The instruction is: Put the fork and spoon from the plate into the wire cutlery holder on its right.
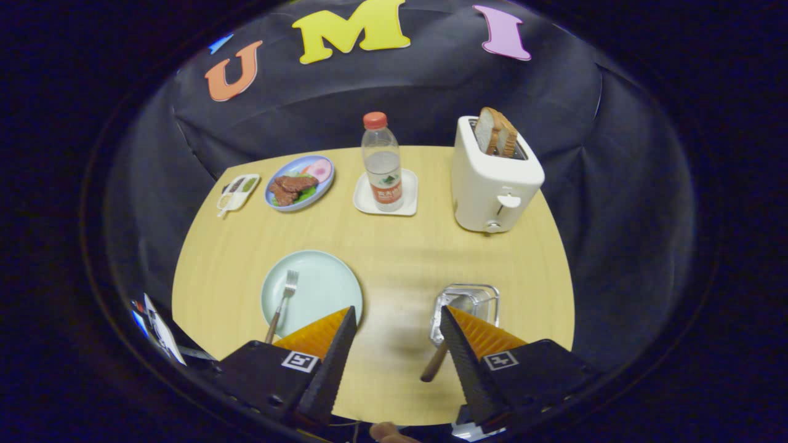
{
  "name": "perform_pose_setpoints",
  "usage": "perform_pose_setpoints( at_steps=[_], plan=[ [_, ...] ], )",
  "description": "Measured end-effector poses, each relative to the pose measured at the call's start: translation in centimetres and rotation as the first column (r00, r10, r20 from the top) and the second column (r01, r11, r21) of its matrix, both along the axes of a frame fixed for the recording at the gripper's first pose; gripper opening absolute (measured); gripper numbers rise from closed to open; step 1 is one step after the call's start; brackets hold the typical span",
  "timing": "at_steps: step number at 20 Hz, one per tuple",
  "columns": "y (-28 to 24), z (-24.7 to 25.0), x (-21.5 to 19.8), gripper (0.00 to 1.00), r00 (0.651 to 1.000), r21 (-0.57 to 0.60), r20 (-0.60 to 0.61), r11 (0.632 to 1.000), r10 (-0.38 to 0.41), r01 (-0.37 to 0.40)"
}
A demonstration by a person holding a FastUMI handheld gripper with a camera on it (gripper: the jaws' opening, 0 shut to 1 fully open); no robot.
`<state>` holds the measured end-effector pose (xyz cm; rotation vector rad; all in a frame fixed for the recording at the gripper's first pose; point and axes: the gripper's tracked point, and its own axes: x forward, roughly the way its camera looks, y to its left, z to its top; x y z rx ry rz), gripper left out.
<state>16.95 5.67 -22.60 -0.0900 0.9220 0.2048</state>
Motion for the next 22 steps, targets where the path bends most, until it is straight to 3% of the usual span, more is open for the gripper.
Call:
perform_pose_setpoints(
  at_steps=[2,3,6,12,15,19,22],
  plan=[
    [2.0,-0.1,-0.1,0.93,0.999,0.017,0.034,1.000,0.000,-0.001],
    [3.0,-0.1,-0.1,0.95,0.999,0.025,0.054,1.000,-0.003,0.002],
    [6.6,-1.4,-1.1,0.96,0.998,0.054,0.064,0.999,-0.001,-0.002],
    [12.8,-6.8,-4.1,0.96,0.999,0.057,-0.052,0.998,0.016,-0.013],
    [15.2,-9.3,-5.0,0.94,0.995,0.042,-0.095,0.999,0.025,-0.021],
    [17.4,-12.5,-5.9,0.79,0.986,0.032,-0.165,0.999,0.014,-0.009],
    [18.0,-14.3,-5.9,0.74,0.982,0.011,-0.188,1.000,-0.014,0.017]
  ],
)
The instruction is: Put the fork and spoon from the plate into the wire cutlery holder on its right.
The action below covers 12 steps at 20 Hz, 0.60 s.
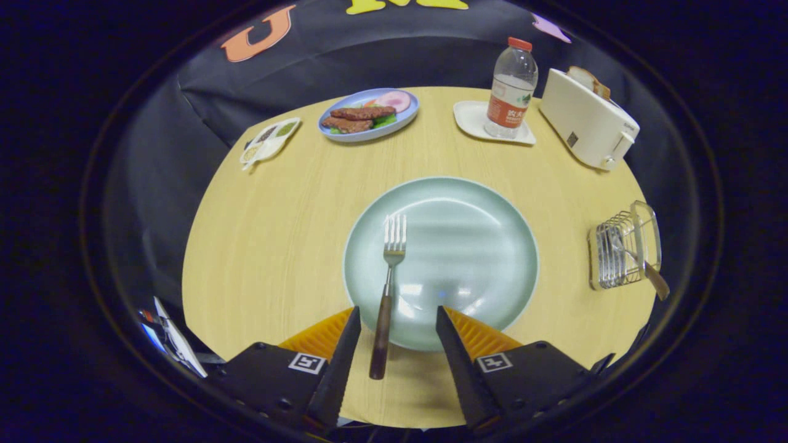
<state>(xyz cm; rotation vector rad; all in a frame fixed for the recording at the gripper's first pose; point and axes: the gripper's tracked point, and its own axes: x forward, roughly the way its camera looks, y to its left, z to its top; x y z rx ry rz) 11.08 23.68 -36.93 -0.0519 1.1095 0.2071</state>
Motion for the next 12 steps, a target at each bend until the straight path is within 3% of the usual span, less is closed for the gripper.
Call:
perform_pose_setpoints(
  at_steps=[1,4,8,10,12],
  plan=[
    [0.1,-0.4,0.1,0.70,1.000,-0.007,-0.011,1.000,-0.019,0.019],
    [-0.5,-2.2,0.5,0.41,0.993,-0.020,-0.048,0.994,-0.108,0.107],
    [0.1,-3.7,0.7,0.36,0.987,-0.015,-0.076,0.990,-0.140,0.139],
    [0.2,-3.5,0.0,0.15,0.983,-0.003,-0.118,0.990,-0.142,0.143],
    [0.4,-3.8,0.2,0.06,0.985,0.001,-0.120,0.993,-0.121,0.122]
  ],
)
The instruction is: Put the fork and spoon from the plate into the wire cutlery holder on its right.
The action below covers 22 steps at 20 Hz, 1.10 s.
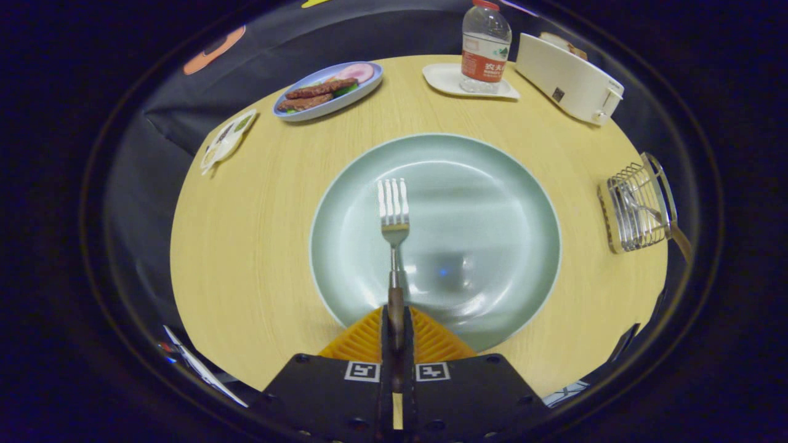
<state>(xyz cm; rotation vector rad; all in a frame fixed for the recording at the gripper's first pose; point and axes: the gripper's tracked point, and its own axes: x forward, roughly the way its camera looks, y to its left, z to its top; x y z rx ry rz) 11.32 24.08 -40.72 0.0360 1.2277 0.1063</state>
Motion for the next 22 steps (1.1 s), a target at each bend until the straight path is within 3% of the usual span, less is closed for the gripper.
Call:
perform_pose_setpoints(
  at_steps=[2,3,12,17,22],
  plan=[
    [-0.3,0.2,0.0,0.06,0.999,-0.008,0.001,0.999,0.036,-0.036],
    [-0.5,0.1,-0.2,0.01,0.999,-0.006,0.000,0.999,0.044,-0.044],
    [-2.9,6.4,-0.8,0.01,0.988,0.040,0.068,0.989,0.138,-0.141],
    [-7.5,11.3,-0.3,0.01,0.978,0.031,0.147,0.987,0.149,-0.155],
    [-13.8,14.4,-0.3,0.01,0.976,0.017,0.184,0.993,0.115,-0.121]
  ],
)
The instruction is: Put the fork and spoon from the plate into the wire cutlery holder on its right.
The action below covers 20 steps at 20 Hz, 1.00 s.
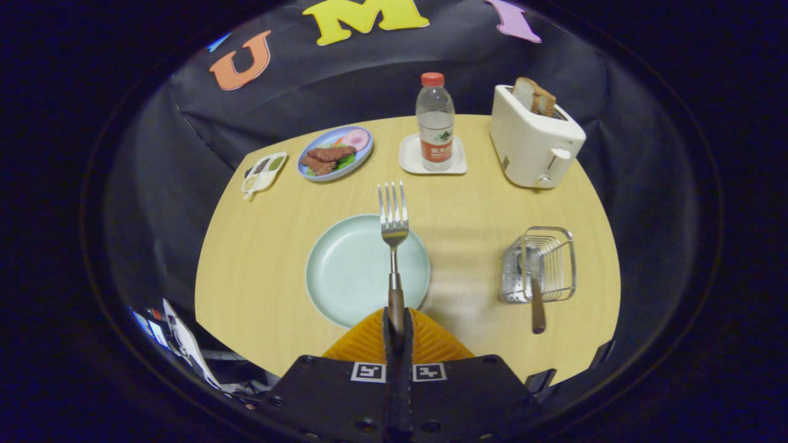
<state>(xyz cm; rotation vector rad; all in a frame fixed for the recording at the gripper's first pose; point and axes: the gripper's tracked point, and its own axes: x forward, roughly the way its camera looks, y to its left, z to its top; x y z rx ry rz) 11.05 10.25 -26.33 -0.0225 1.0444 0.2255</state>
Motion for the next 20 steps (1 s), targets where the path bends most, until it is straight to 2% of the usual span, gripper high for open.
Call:
perform_pose_setpoints(
  at_steps=[4,10,14,17,18,20],
  plan=[
    [-5.8,1.3,0.2,0.01,0.998,-0.015,0.000,0.998,-0.058,0.058],
    [-12.4,1.4,0.4,0.01,0.985,0.002,-0.087,0.989,-0.147,0.148],
    [-14.0,1.0,0.1,0.01,0.974,0.007,-0.162,0.986,-0.161,0.164],
    [-13.2,1.1,-0.8,0.02,0.937,0.079,-0.298,0.973,-0.184,0.217],
    [-13.0,1.2,-0.9,0.02,0.931,0.096,-0.316,0.971,-0.181,0.221],
    [-14.0,1.1,-0.1,0.02,0.938,0.056,-0.292,0.976,-0.185,0.210]
  ],
)
